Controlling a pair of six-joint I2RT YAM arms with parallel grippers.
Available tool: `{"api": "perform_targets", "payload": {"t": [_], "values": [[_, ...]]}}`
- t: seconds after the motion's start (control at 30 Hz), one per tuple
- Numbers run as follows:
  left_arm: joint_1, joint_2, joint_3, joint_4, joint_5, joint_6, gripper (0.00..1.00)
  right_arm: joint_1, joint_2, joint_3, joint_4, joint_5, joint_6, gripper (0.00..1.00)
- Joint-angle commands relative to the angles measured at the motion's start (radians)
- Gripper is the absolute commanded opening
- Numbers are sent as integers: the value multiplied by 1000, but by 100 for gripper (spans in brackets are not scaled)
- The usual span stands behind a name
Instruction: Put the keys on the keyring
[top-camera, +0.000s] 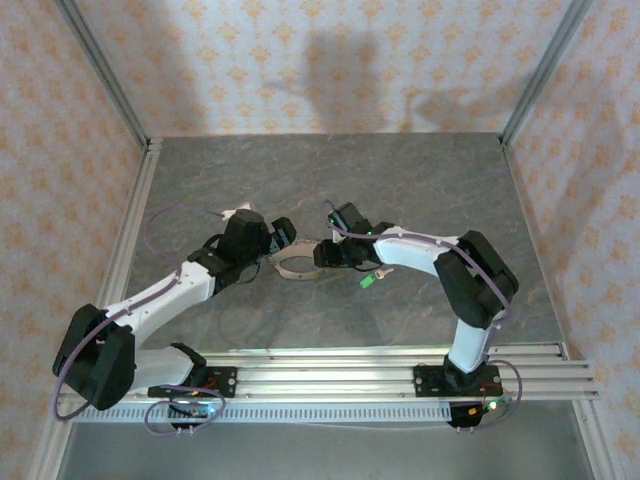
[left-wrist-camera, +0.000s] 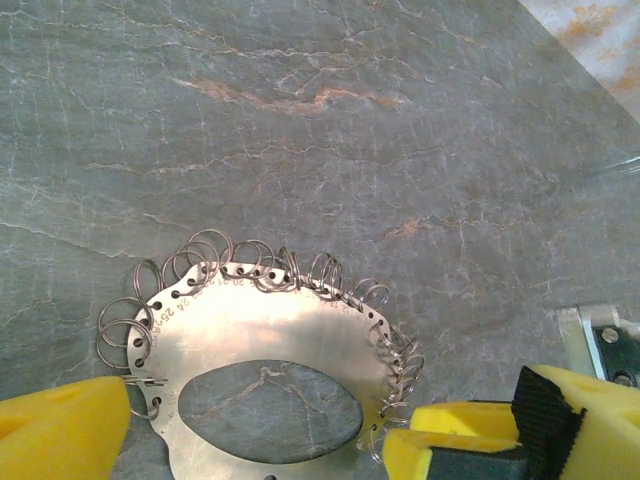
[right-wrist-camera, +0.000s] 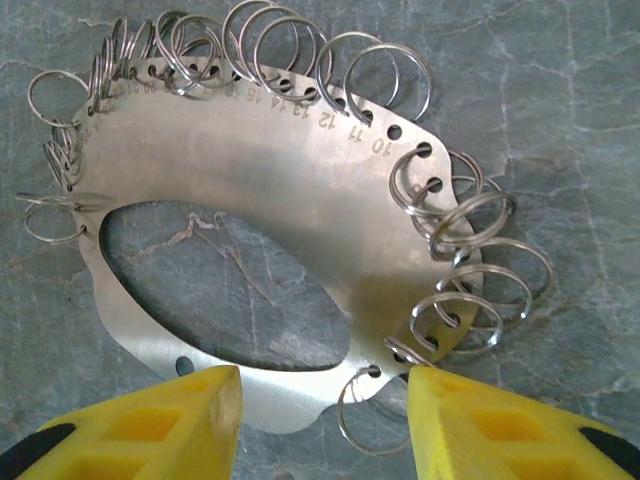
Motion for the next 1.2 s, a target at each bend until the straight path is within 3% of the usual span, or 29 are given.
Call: {"api": "perform_targets", "payload": {"t": [0.0,0.27,0.57,1.17], "values": [[-12,-27,-17,-33,-9,6,100,3,-105,-37,-46,26,-50,47],[-12,-18,-17,-32,-6,8,100,34,-145,-65,-140,100,-189,47],[-13,-24,-19,-43,-9,8,100,165,-58,15,-204,325,-320,43],[-14,-37,-26,-55,-12,6,100,168,60,123,-178,340,-325,42]]}}
